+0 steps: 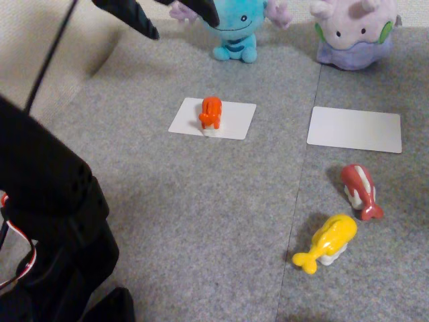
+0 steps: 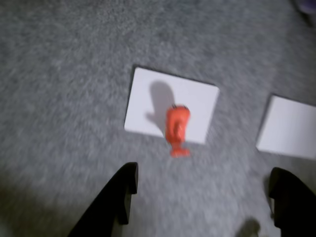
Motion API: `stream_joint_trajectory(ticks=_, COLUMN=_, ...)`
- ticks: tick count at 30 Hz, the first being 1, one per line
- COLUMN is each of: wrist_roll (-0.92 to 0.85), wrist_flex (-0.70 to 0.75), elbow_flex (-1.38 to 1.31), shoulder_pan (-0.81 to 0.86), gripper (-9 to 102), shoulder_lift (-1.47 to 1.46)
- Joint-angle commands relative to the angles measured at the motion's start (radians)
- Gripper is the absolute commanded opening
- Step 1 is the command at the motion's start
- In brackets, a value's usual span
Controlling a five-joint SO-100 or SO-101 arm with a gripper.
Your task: Wooper wants to eat egg sudhi, and Goomy wants to eat shrimp sushi
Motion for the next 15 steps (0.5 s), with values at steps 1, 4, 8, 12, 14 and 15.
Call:
stream_joint_trajectory(ticks=1, wrist_roll=-0.023, wrist_flex=0.109, elbow_flex=-0.04, shoulder_pan=0.054, gripper=31, shoulder_lift=0.163)
stream_joint_trajectory(ticks=4, wrist_roll=-0.098, wrist_flex=0.201, elbow_flex=-0.037, shoulder_pan=0.156, gripper=31, shoulder_lift=0.235)
stream_joint_trajectory(ticks=8, wrist_roll=-0.229, wrist_flex=0.285, elbow_flex=-0.034, shoulder_pan=0.356, gripper=31, shoulder_lift=0.273)
stream_joint_trajectory(ticks=12, wrist_roll=-0.382, wrist_flex=0.36, elbow_flex=-0.031, shoulder_pan=0.561, gripper=31, shoulder_lift=0.272)
stream_joint_trajectory(ticks=14, wrist_roll=-0.462, wrist_flex=0.38, elbow_flex=-0.018, shoulder_pan=0.637, gripper=31, shoulder_lift=0.272)
stream_joint_trajectory(ticks=15, wrist_roll=-0.489, wrist_flex=0.382, elbow_flex=-0.006, shoulder_pan=0.667, gripper=31, shoulder_lift=0.272)
